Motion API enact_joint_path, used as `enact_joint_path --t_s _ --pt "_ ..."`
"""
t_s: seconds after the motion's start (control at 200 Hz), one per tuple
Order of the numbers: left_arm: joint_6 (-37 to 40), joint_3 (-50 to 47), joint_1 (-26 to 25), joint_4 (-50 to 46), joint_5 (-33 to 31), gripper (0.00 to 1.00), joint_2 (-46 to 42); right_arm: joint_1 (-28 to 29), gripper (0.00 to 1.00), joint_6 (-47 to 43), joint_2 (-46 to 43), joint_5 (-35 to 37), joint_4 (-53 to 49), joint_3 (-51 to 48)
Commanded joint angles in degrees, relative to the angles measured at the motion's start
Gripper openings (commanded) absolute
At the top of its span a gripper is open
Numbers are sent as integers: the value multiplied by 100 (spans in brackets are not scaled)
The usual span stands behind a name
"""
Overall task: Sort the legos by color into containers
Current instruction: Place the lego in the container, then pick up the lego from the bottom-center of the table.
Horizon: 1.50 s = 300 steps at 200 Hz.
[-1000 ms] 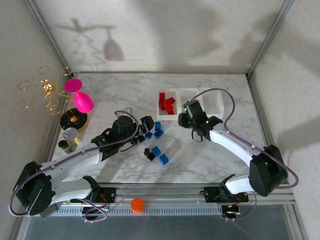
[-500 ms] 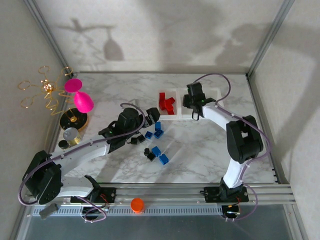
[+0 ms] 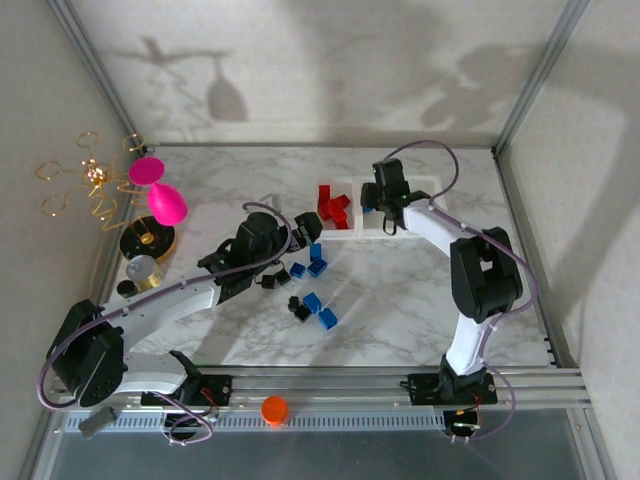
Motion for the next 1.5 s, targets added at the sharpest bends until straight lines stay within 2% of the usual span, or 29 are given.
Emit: enact_joint_path --t_s 0.0,0.411,0.631,0.696,0.881,1.076,1.497 --pt "65 -7 19 98 104 100 -256 79 65 46 -660 -266 -112 -272" --pt "-56 -585 1 -577 -155 100 -994 831 71 203 -2274 -1149 -501 -1659" --pt "-166 -965 9 -931 -461 100 -1520 1611 74 247 -2595 -1229 -487 -2335" --pt "-192 -954 9 -1162 -575 100 -1514 2037 75 238 -2674 -1218 -273 -2552" --pt "-345 -1270 9 -1153 -599 100 -1693 2640 78 368 -2289 -1072 -112 -2680" --pt "-408 -1314 9 -1327 -709 100 -1723 3099 77 352 -1903 -1284 165 -2640" --pt "-432 -1406 9 -1405 -836 100 -1885 3403 70 207 -941 -1404 313 -2214"
